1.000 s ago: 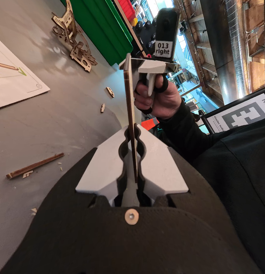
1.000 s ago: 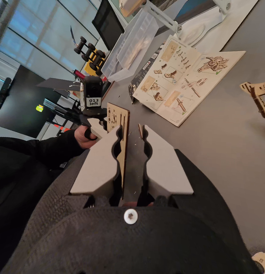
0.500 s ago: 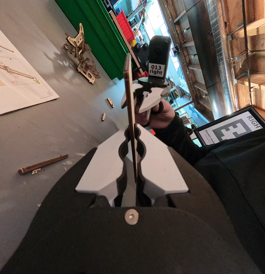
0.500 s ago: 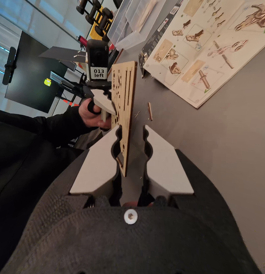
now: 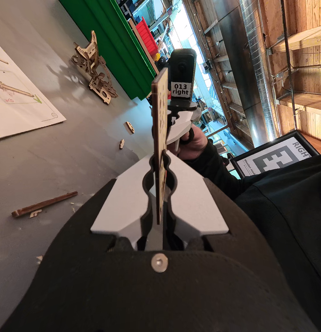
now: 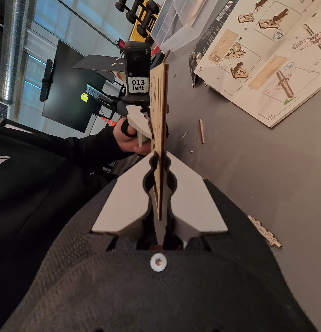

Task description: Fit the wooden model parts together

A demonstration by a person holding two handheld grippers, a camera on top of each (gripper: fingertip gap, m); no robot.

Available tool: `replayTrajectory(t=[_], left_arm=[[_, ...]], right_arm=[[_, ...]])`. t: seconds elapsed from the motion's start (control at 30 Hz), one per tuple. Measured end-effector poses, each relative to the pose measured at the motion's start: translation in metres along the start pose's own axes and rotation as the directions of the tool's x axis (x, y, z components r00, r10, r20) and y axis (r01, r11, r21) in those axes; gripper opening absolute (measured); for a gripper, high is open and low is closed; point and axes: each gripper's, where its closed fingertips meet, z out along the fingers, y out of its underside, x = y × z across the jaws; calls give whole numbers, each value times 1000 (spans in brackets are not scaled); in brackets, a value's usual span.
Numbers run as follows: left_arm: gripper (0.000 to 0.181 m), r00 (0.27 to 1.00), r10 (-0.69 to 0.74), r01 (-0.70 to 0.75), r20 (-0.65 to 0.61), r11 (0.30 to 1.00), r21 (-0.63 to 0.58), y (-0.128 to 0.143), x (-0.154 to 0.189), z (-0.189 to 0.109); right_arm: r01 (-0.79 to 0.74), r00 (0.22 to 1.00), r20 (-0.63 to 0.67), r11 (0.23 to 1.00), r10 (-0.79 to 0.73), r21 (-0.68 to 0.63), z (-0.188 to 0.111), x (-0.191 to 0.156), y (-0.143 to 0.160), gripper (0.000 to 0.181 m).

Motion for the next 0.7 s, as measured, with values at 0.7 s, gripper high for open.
replayTrajectory(t=[0.7], left_arm=[[2, 997, 71, -67, 16, 979, -191, 30, -1, 10]], right_arm=[[131, 990, -60, 990, -128, 51, 2, 5, -26, 11]])
